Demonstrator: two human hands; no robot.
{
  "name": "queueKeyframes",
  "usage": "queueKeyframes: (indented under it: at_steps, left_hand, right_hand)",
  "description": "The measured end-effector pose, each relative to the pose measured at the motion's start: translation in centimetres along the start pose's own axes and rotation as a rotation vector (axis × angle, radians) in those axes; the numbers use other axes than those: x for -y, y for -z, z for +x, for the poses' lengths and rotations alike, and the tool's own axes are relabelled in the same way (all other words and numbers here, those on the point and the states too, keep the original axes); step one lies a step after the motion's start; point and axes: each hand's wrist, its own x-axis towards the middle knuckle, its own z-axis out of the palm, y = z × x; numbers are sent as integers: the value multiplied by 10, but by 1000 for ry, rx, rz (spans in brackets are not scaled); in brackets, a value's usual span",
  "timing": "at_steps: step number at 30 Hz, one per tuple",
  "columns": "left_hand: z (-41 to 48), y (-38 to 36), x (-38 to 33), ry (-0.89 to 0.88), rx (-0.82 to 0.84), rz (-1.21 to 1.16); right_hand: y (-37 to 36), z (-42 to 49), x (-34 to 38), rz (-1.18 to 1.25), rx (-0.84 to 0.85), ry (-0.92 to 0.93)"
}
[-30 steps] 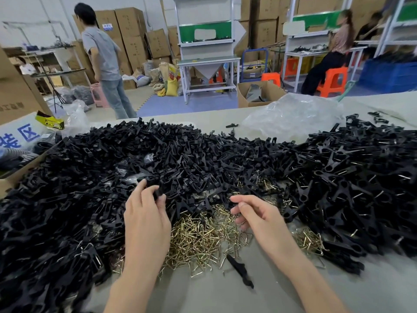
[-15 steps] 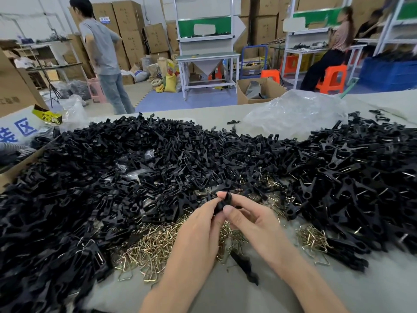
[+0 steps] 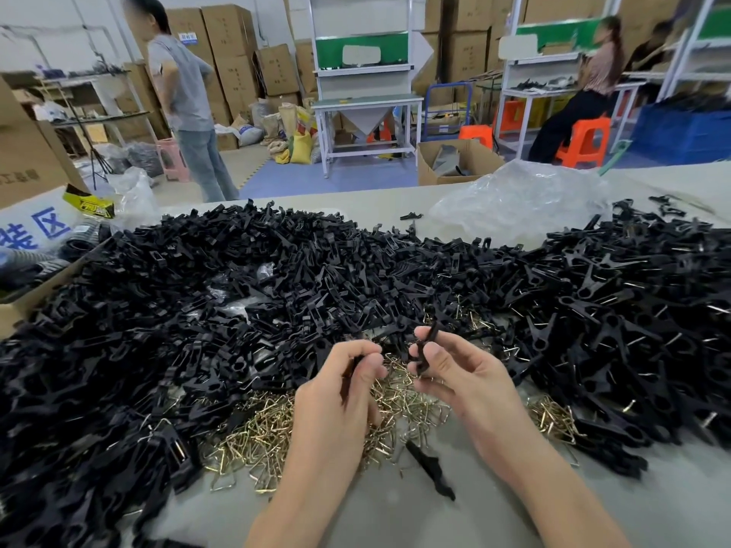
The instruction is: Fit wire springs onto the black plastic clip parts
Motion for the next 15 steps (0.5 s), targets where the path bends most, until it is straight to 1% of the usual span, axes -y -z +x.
queueKeyframes:
  at_steps: [5, 8, 10, 15]
  left_hand:
    - [0, -3, -1, 40, 80, -160]
    - [-1, -2, 0, 77, 171, -207]
    - [-2, -2, 1, 80, 216, -186]
    - [-1, -5, 2, 75, 221, -116]
  right_hand:
    - [1, 3, -3, 36, 14, -47]
    - [1, 4, -4, 51, 34, -55]
    - [0, 4, -4, 73, 54, -53]
    - [-1, 3, -2, 77, 108, -47]
